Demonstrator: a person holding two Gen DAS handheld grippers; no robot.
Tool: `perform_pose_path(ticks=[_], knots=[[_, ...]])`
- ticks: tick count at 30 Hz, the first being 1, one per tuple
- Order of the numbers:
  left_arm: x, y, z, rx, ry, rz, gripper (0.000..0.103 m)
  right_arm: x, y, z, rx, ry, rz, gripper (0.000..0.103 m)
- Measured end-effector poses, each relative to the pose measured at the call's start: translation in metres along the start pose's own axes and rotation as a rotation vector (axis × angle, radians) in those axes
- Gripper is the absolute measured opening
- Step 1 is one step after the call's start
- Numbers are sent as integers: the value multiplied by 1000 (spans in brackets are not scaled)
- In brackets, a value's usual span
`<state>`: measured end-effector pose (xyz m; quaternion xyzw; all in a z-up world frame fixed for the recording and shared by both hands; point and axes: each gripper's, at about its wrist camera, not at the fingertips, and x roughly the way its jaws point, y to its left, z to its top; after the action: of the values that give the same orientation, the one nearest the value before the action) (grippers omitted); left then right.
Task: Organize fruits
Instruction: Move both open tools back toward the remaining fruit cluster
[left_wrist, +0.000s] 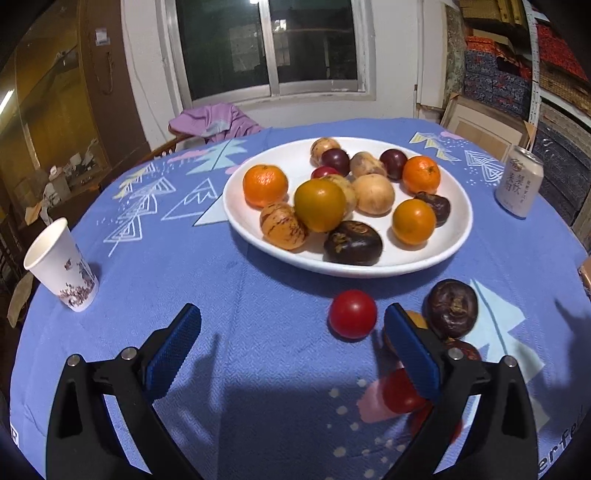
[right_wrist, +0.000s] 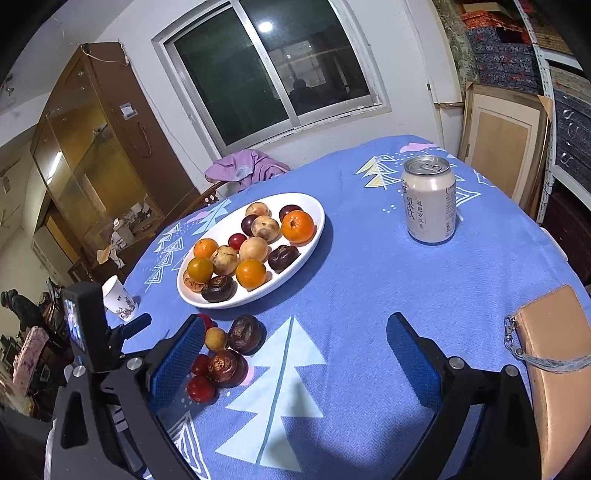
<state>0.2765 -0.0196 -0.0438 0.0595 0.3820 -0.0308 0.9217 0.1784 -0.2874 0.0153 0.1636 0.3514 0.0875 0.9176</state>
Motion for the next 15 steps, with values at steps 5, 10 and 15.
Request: perform_pose_path(ticks=[5, 10, 15], knots=[[5, 27, -4, -79, 32, 0, 98, 1, -1, 0, 1, 7, 0, 99], [3, 62, -13, -169, 72, 1, 98, 3, -5, 0, 17, 13, 2, 99], [-6, 70, -12, -210, 41, -114, 98, 9, -8, -2, 26, 31, -3, 99]])
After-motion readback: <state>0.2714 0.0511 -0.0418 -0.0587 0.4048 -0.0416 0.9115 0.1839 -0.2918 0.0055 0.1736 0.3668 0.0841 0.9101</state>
